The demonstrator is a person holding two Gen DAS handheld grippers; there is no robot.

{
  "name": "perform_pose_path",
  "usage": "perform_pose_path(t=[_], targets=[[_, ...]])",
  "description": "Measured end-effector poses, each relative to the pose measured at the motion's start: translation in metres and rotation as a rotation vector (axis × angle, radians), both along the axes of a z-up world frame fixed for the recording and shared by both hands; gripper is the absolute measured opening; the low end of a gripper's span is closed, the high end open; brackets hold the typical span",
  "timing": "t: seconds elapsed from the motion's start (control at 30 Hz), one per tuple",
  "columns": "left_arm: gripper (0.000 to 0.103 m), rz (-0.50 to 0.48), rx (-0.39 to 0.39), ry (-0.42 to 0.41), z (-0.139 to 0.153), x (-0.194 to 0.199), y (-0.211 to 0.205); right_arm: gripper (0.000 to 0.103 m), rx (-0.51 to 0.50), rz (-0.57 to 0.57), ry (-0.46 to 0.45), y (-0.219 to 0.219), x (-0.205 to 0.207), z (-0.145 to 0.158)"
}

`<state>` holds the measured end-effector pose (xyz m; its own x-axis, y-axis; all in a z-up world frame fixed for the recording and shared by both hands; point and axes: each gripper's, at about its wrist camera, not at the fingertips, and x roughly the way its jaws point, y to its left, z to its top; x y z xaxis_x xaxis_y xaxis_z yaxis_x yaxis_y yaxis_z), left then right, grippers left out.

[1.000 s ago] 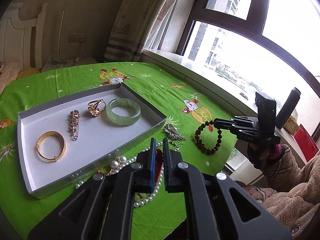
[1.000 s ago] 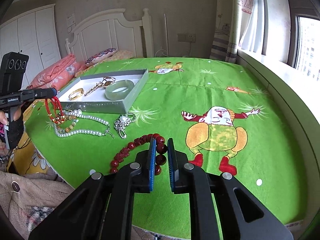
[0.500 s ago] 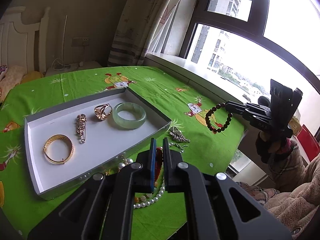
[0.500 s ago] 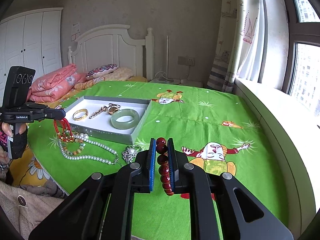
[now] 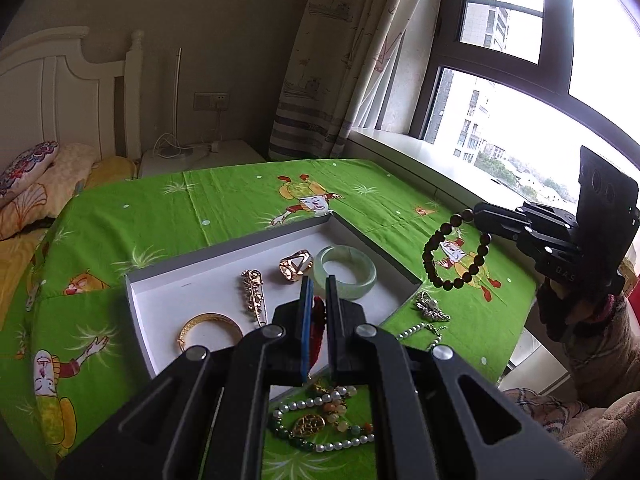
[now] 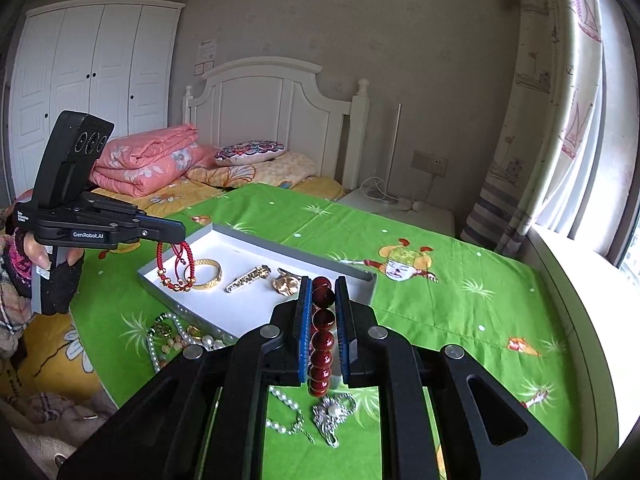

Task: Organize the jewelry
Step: 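Carry the dark red bead bracelet into the tray while the left tool carries the red cord bracelet in, then open both tools to release the two bracelets in the tray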

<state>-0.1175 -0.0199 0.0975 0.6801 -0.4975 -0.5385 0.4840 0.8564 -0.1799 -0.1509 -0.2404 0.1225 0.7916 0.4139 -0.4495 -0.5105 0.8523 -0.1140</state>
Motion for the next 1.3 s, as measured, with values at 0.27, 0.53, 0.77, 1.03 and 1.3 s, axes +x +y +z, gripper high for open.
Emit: perform_pose_path(t=[0.27, 0.53, 0.77, 1.03, 1.3], targets=[[0.006, 0.144, 0.064, 0.013, 0.001, 0.048, 0.035, 0.012, 0.035, 0.086, 0.084, 0.069, 0.046, -0.008], [0.006, 0.294, 0.161, 0.020, -0.020, 0.081, 0.039, 0.013, 0.144, 0.106, 0.328, 0.093, 0.090, -0.040], [0.083, 0.396, 0.148, 0.012, -0.039, 0.070, 0.038, 0.042, 0.121, 0.021, 0.340, 0.058, 0.085, -0.064], [0.101, 0.510, 0.251, -0.057, -0.048, -0.002, 0.027, 0.057, 0.168, -0.060, 0.275, -0.005, 0.045, -0.066], [0.101, 0.555, 0.233, -0.054, -0.073, -0.051, 0.039, 0.058, 0.286, -0.157, 0.266, -0.071, 0.017, -0.081]])
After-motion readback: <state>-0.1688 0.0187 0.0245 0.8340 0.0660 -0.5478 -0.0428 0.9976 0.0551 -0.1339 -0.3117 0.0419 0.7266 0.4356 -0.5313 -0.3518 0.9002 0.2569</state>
